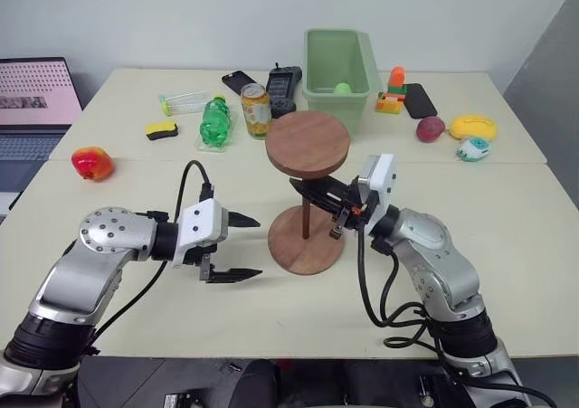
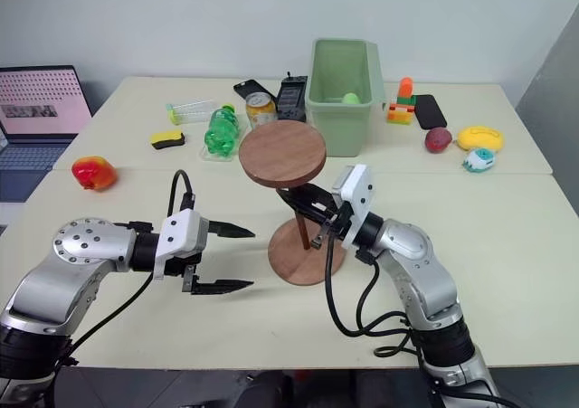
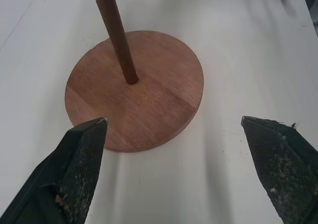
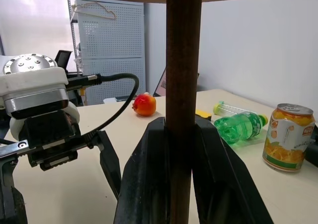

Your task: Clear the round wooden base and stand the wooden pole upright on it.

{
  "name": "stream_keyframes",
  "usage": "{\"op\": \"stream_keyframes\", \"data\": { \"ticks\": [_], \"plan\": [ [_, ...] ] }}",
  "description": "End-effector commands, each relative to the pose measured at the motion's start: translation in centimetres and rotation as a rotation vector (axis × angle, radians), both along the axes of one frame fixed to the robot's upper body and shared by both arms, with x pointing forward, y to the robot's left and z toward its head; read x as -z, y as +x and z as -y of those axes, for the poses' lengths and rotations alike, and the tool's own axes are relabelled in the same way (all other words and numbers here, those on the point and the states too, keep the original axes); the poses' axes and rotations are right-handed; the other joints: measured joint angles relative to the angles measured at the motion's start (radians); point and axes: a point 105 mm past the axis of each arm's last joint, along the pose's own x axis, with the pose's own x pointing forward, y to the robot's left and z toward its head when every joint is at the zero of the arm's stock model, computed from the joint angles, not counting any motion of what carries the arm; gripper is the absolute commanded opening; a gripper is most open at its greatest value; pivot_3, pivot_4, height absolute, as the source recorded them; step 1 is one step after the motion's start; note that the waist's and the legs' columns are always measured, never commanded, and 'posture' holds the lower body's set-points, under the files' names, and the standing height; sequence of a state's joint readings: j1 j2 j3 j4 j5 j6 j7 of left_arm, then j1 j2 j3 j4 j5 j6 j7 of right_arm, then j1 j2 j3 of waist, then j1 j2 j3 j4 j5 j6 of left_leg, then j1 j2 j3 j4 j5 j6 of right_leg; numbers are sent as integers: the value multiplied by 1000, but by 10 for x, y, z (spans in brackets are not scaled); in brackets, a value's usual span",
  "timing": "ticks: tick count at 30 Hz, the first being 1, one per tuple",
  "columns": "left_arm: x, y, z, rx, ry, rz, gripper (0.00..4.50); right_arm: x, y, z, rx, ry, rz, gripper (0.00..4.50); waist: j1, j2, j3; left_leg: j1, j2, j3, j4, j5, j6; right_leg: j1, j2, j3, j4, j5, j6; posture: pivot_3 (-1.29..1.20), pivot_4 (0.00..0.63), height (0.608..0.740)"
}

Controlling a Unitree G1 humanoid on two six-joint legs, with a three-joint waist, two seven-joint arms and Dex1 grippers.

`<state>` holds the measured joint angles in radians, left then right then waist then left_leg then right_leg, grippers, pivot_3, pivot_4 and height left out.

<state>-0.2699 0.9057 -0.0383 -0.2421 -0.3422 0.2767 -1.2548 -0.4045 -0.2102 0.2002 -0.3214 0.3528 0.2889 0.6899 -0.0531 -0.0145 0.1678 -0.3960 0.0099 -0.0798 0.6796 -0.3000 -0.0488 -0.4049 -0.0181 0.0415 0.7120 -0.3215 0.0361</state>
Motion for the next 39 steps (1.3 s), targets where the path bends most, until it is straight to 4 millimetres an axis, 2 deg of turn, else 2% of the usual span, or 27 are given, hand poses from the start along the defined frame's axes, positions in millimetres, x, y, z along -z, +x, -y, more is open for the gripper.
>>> {"op": "stream_keyframes", "data": {
  "ticks": [1, 11, 14, 21, 30, 32, 33, 39],
  "plan": [
    [-6, 0, 0, 6, 0, 34, 4500, 27, 1, 0, 13, -81, -93, 240, 0, 0, -1, 0, 0, 0, 0, 0, 0, 0, 0, 0, 0, 0, 0, 0, 150, 740],
    [-6, 0, 1, 4, -2, 35, 4500, 54, 15, 1, 81, -168, -270, 240, 0, 0, -4, 5, 0, 1, 0, 0, 0, 5, 0, 1, 0, 0, 0, 0, 150, 740],
    [-6, 0, 1, 3, -3, 36, 4500, 60, 18, 2, 101, -201, -290, 239, 1, 0, -5, 18, 0, -1, -3, 0, 1, 18, 0, 0, -4, -1, -1, 0, 150, 740],
    [-6, 0, 2, -1, -8, 37, 4500, 79, 21, 9, 146, -272, -318, 239, 1, 1, -11, 34, 0, 0, -13, -1, 1, 34, 2, 0, -13, -1, -2, 0, 150, 740],
    [-8, 1, 4, 0, -12, 40, 4500, 57, 15, 2, 100, -225, -279, 239, 2, 1, -15, 34, 0, 0, -15, -1, 1, 34, 2, 0, -15, -1, -2, 0, 150, 740],
    [-9, 1, 5, 1, -13, 41, 4500, 51, 13, 0, 83, -216, -268, 940, 2, 1, -15, 34, 0, 0, -15, -1, 1, 34, 2, 0, -15, -2, -2, 0, 150, 740],
    [-9, 1, 5, 1, -13, 42, 4500, 49, 11, -1, 72, -214, -263, 1017, 3, 0, -15, 34, 0, 0, -15, -1, 1, 34, 2, 0, -15, -1, -2, 0, 150, 740],
    [-9, 1, 5, 5, -13, 45, 4500, 39, 3, -4, 34, -222, -209, 2356, 2, 2, -6, 24, 1, 1, -15, -1, 1, 24, 2, 1, -16, -1, -2, 0, 150, 740]
  ]
}}
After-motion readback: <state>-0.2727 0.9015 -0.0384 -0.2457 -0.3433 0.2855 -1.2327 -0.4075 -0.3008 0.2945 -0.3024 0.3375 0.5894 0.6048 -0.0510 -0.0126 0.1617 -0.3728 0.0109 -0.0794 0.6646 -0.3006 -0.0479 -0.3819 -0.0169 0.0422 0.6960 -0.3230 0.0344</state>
